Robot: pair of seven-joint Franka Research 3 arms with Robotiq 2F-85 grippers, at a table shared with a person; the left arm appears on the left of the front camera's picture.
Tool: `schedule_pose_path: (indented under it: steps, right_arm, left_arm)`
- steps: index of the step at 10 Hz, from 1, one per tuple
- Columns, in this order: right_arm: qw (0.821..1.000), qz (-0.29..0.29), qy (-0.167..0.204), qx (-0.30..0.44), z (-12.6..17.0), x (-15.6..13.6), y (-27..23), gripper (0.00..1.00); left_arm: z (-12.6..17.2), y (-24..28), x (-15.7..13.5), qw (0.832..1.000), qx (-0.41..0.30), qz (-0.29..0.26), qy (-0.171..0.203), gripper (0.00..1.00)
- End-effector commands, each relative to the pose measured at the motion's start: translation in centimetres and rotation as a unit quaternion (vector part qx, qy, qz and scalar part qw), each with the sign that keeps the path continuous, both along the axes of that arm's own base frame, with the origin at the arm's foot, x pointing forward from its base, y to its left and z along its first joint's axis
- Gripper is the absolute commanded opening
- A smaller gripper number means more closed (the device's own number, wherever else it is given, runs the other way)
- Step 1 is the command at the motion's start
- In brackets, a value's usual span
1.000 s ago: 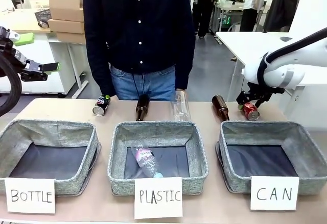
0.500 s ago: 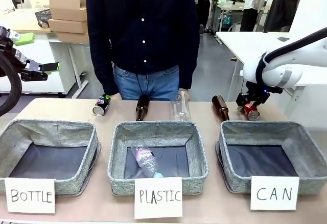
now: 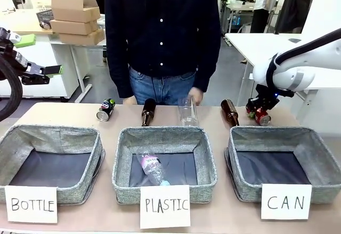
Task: Sort the can waste into the basket.
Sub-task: Pick up the can waste from the table and place it in the right Fabric basket.
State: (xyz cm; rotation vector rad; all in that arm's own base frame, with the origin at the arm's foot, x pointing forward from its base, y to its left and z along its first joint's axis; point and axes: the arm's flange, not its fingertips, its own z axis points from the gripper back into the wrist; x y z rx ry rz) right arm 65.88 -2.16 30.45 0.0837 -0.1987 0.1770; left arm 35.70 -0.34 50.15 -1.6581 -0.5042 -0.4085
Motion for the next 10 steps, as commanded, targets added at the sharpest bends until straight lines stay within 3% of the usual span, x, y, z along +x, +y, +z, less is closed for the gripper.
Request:
schedule_pose_path:
  steps: [1, 4, 5, 6, 8, 10]
  right_arm:
    - [1.000, 0.015, 0.005, 0.014, 0.2, 0.7, -0.3, 0.04]
    - [1.000, 0.007, -0.005, 0.012, 0.7, 0.2, -0.6, 0.00]
    - [0.999, 0.012, -0.023, 0.024, 2.5, -1.3, -1.0, 0.00]
    - [0.996, 0.040, -0.059, 0.050, 5.9, -4.3, -1.6, 0.00]
    - [0.989, 0.124, -0.059, 0.060, 11.8, -11.6, -2.3, 0.00]
    - [0.965, 0.245, -0.059, 0.078, 15.5, -18.3, -3.5, 0.00]
  left_arm:
    - [0.2, -0.3, -0.1, 1.000, -0.010, -0.001, -0.012, 1.00]
    - [0.2, -0.3, -0.1, 1.000, -0.010, -0.001, -0.012, 1.00]
    - [0.2, -0.3, -0.1, 1.000, -0.010, -0.001, -0.012, 1.00]
    - [0.2, -0.3, -0.1, 1.000, -0.010, -0.001, -0.012, 1.00]
    - [0.2, -0.3, -0.1, 1.000, -0.010, -0.001, -0.012, 1.00]
    - [0.2, -0.3, -0.1, 1.000, -0.010, -0.001, -0.012, 1.00]
